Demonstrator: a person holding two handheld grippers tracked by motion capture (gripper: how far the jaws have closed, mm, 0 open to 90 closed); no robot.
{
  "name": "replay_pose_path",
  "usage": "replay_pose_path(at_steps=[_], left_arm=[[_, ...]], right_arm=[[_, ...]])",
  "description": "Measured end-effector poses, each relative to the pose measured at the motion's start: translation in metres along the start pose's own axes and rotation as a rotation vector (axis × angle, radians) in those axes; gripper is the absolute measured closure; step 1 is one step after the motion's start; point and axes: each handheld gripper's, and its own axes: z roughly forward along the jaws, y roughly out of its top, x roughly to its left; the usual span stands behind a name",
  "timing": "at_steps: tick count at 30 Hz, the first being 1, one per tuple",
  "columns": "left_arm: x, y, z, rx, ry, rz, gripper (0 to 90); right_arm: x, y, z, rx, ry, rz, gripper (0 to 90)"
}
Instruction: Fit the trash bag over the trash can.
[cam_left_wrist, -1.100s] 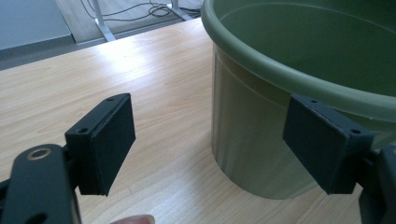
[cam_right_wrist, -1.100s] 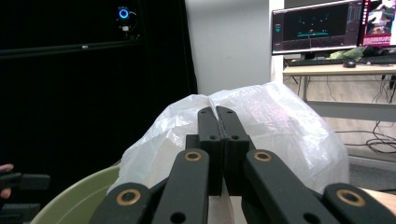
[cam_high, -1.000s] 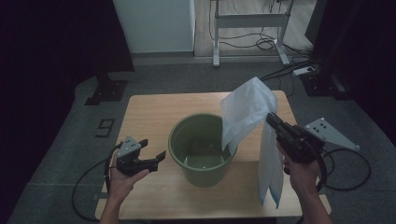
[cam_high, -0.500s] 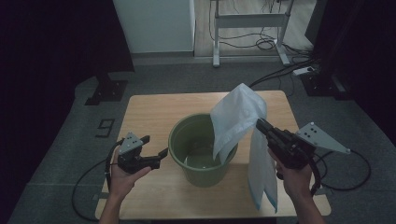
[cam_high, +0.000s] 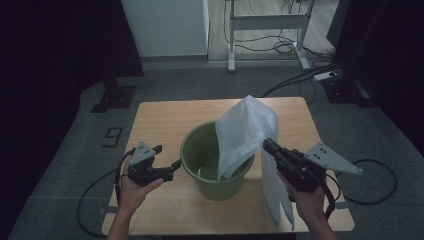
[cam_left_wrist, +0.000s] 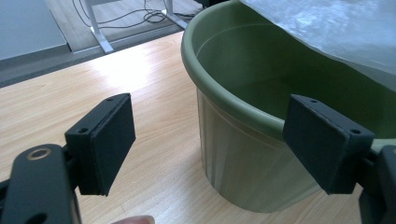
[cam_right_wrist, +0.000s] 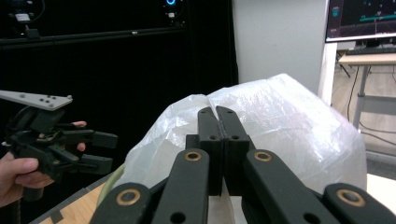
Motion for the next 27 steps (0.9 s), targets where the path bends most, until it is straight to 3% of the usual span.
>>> replay_pose_path(at_steps=[9, 16, 27], left_arm=[[-0.002, -0.001, 0.002, 0.002, -0.003, 0.001, 16.9], [-0.003, -0.001, 0.002, 0.002, -0.006, 0.005, 16.9], [-0.016, 0.003, -0.001, -0.018, -0.044, 0.028, 17.0]], right_arm=[[0.002, -0.004, -0.003, 0.005, 0.005, 0.0, 88.8], [0.003, -0.017, 0.015, 0.052, 0.028, 0.03, 88.8], [0.019, -0.039, 0.054, 0.155, 0.072, 0.031, 88.7]])
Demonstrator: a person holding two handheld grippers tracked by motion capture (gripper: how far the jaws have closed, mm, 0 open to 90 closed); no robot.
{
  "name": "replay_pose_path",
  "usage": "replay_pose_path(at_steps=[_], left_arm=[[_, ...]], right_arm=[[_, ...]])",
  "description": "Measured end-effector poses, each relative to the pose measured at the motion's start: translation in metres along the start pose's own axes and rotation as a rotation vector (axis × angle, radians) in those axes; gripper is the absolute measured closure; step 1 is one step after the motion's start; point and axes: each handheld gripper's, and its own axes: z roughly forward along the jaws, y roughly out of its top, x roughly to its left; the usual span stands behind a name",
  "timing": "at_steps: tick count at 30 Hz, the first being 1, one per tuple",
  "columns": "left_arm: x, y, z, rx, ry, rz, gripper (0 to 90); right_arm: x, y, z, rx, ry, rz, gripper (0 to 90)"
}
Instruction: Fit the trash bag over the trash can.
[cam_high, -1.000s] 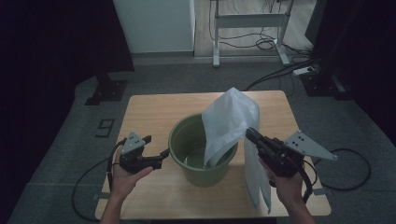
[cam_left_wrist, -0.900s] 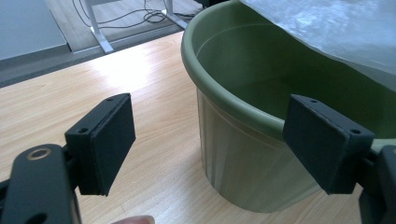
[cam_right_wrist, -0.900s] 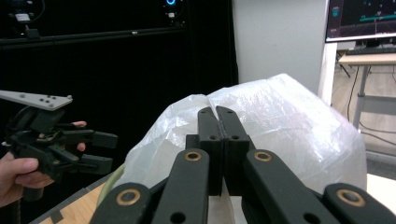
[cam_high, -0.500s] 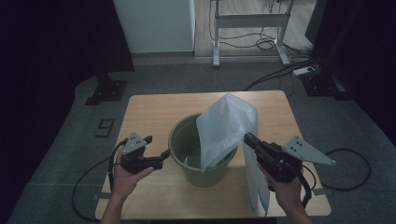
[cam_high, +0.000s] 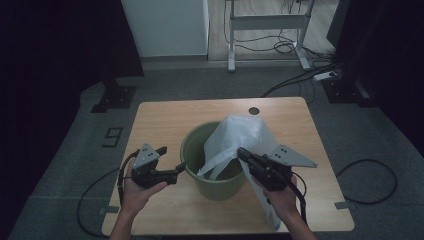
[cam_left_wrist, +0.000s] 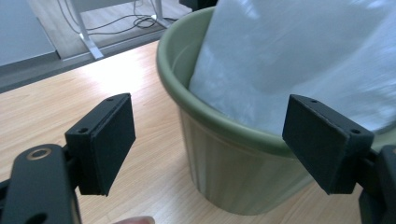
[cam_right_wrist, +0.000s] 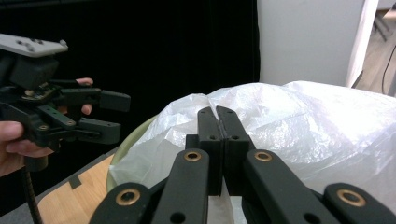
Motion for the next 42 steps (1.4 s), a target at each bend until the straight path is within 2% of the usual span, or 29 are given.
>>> replay_pose_path(at_steps=[5, 7, 10, 17, 20, 27, 34, 42], left_arm=[[-0.005, 0.0, 0.002, 0.001, -0.016, 0.008, 17.2], [-0.007, -0.001, 0.004, 0.001, -0.034, -0.001, 17.4], [-0.013, -0.001, 0.007, 0.004, -0.041, 0.008, 17.7], [-0.024, 0.001, 0.011, -0.008, -0.061, 0.016, 19.6], [-0.028, 0.003, 0.014, -0.015, -0.077, 0.004, 20.9], [-0.035, 0.003, 0.019, -0.018, -0.08, -0.009, 22.0], [-0.046, 0.006, 0.026, -0.015, -0.104, 0.009, 22.5], [-0.054, 0.009, 0.03, -0.021, -0.115, 0.02, 25.4]], right_arm=[[0.004, -0.003, 0.013, 0.025, 0.018, 0.009, 88.5], [0.005, -0.004, 0.015, 0.026, 0.019, 0.009, 88.4], [0.004, -0.005, 0.018, 0.03, 0.024, 0.021, 88.4], [0.005, -0.005, 0.019, 0.029, 0.027, 0.029, 88.3], [0.006, -0.003, 0.022, 0.032, 0.029, 0.028, 88.1], [0.009, -0.003, 0.026, 0.035, 0.034, 0.024, 88.0], [0.011, -0.003, 0.029, 0.042, 0.033, 0.005, 87.4], [0.012, -0.003, 0.03, 0.045, 0.032, 0.012, 87.2]])
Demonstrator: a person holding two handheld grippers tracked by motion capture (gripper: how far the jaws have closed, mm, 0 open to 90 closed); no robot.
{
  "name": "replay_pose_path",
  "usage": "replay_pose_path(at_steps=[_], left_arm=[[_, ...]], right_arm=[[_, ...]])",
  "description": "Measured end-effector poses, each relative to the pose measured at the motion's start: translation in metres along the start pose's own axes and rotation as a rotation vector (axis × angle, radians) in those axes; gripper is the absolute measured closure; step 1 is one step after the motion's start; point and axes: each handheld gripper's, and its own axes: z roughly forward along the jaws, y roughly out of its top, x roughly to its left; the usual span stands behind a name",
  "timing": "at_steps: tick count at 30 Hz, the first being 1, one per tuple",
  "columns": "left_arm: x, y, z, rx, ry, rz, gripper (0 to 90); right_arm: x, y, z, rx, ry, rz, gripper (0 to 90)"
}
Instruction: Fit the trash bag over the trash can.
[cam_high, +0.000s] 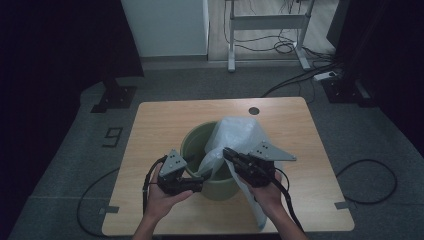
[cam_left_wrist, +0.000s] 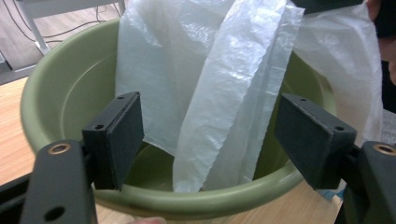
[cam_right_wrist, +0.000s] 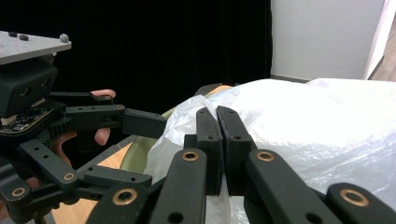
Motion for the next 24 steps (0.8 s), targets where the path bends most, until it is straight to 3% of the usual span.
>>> replay_pose_path(at_steps=[4, 10, 16, 18, 22, 24], left_arm=[[-0.002, 0.002, 0.003, -0.008, 0.013, 0.008, 31.5], [-0.001, 0.001, 0.007, -0.011, 0.025, 0.005, 50.2], [-0.003, 0.002, 0.009, -0.004, 0.036, 0.006, 62.1], [-0.004, 0.003, 0.01, -0.001, 0.029, 0.006, 70.2], [-0.004, 0.005, 0.012, 0.012, 0.008, 0.002, 78.3], [-0.003, 0.005, 0.013, 0.012, 0.0, -0.011, 81.2]], right_arm=[[0.0, -0.001, 0.001, -0.001, 0.006, 0.006, 86.7], [0.002, -0.001, 0.001, -0.001, 0.017, -0.005, 85.0], [0.003, -0.001, -0.001, -0.008, 0.023, -0.007, 84.8], [0.004, -0.002, -0.003, -0.014, 0.027, -0.009, 83.7], [0.005, -0.003, -0.004, -0.018, 0.028, -0.015, 82.1], [0.006, -0.004, -0.006, -0.027, 0.028, -0.013, 74.4]])
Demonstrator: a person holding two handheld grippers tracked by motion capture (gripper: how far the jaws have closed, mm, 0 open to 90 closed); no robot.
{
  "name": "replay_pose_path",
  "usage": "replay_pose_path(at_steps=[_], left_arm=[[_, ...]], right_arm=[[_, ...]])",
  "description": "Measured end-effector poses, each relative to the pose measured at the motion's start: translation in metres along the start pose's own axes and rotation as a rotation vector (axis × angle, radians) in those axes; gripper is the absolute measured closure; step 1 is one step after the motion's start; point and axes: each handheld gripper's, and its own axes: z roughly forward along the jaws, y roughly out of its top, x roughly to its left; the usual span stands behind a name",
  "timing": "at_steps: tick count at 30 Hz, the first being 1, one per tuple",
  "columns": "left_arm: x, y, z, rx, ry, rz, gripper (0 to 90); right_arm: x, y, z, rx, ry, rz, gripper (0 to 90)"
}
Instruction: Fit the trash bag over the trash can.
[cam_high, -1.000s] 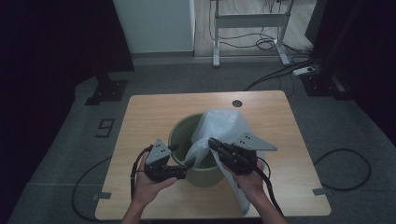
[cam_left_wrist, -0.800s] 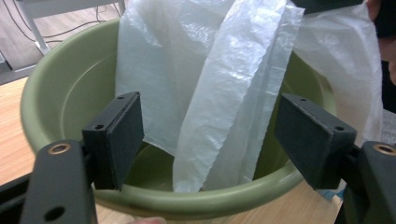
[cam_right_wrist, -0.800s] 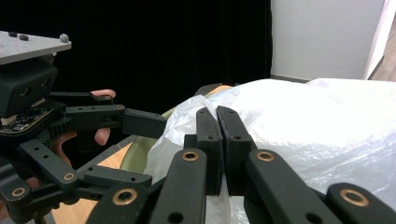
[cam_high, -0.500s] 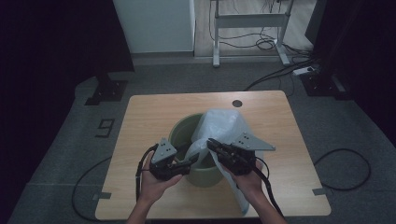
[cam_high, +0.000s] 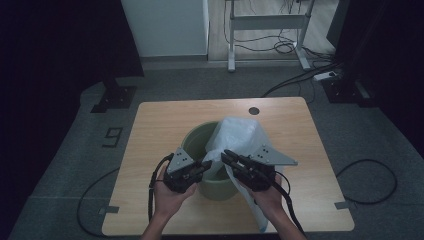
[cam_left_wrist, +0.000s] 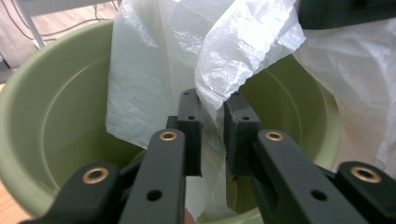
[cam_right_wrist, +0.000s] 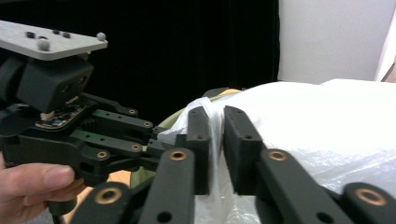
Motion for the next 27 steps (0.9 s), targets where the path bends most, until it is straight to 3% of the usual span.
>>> replay_pose_path(at_steps=[7, 10, 18, 27], left_arm=[[0.002, 0.0, 0.0, -0.012, -0.013, -0.024, 89.0], [0.002, 0.0, -0.002, -0.022, 0.0, -0.028, 89.4], [0.003, 0.001, -0.002, -0.017, 0.005, -0.035, 89.5], [0.003, 0.002, 0.0, -0.008, 0.008, -0.039, 89.5]], right_arm=[[0.009, -0.003, -0.012, -0.047, -0.029, -0.019, 56.1], [0.015, -0.01, -0.024, -0.075, -0.077, -0.034, 45.2], [0.018, -0.031, -0.051, -0.083, -0.14, -0.049, 39.0], [0.006, -0.054, -0.064, -0.041, -0.188, 0.001, 34.2]])
